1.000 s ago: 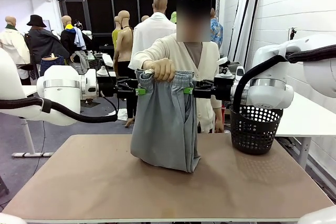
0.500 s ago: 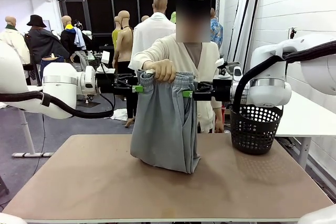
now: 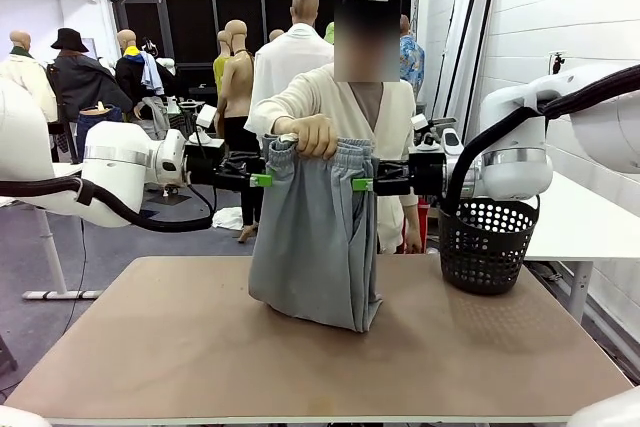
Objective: Fold the training pants.
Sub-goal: Release the ends of the Training pants and then grab the overlapped ends.
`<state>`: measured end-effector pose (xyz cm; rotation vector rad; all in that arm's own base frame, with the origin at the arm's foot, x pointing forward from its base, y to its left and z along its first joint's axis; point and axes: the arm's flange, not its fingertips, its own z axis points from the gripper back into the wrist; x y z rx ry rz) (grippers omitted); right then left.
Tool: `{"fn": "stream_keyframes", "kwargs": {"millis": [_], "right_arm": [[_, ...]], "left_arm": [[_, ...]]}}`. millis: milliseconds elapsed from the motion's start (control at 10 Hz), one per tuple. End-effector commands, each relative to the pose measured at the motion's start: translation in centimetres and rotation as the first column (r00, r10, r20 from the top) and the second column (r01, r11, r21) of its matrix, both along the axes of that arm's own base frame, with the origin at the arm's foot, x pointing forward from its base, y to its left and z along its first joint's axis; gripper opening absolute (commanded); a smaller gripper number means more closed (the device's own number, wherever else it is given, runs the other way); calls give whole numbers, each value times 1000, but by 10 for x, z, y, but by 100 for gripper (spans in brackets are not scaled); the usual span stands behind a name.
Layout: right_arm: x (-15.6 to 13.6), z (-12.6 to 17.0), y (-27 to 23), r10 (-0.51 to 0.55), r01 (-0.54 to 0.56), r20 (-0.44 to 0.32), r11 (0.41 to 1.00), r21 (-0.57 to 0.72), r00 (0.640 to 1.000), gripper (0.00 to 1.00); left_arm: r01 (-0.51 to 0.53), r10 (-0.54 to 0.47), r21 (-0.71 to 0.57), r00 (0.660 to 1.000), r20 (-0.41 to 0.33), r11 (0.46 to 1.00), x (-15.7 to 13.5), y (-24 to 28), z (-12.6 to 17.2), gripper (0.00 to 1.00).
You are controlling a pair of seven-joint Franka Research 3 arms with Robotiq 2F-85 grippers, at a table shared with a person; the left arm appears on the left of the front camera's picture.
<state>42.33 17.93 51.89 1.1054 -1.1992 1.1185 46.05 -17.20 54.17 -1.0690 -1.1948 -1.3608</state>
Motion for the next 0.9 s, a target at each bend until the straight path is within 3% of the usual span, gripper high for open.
{"fn": "stream_keyframes", "kwargs": {"millis": [0, 800], "right_arm": [[3, 5, -4, 29, -29, -25, 1000, -1, 999, 100], [-14, 7, 12, 138, -137, -66, 990, 14, 988, 100]], "left_arm": [[19, -18, 23, 1000, -18, 1000, 3, 1, 5, 100], [6, -5, 27, 1000, -14, 1000, 4, -14, -4, 100]]}}
